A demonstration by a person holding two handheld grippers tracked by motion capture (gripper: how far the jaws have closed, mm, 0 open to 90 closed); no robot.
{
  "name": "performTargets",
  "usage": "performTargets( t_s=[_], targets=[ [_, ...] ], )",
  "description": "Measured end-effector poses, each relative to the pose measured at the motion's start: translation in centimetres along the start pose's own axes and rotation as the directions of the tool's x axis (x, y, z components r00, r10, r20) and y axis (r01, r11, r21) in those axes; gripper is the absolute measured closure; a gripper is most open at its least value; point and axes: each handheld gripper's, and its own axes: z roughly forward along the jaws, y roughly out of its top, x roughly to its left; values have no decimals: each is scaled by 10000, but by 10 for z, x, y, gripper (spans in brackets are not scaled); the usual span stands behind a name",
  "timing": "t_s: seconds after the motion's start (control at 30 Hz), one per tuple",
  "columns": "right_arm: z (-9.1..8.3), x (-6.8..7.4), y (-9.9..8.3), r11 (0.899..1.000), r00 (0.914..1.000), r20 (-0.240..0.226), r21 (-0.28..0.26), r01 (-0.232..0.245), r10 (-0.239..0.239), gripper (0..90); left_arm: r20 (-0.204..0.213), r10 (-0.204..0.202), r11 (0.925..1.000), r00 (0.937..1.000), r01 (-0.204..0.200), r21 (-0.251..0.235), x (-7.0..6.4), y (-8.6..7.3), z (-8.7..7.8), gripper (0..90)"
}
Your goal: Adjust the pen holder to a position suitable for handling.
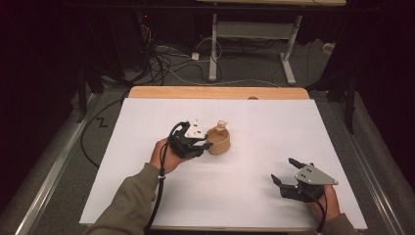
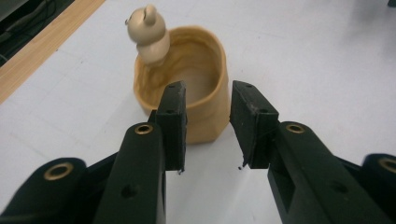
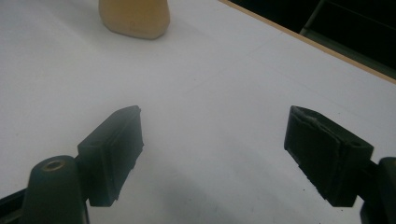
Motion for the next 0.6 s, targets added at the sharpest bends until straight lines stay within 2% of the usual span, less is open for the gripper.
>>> performTargets(
  t_s=[0.07,0.27,0.47,0.6],
  targets=[
    [0,0,0,10000,10000,14,19,34,-34,195,-70,-46,10000,10000,46,-25,-2,-6,-3,620],
    [0,1,0,10000,10000,-8,36,44,-44,195,-603,-162,9999,9981,161,-17,-6,-24,-12,470],
    [1,0,0,10000,10000,-13,17,-16,16,195,-1067,-67,9993,9943,28,-365,-12,-38,-24,308],
    [1,0,0,10000,10000,-58,39,45,-45,195,-1395,-18,9993,9902,-35,-381,-17,-46,-29,272]
  ],
)
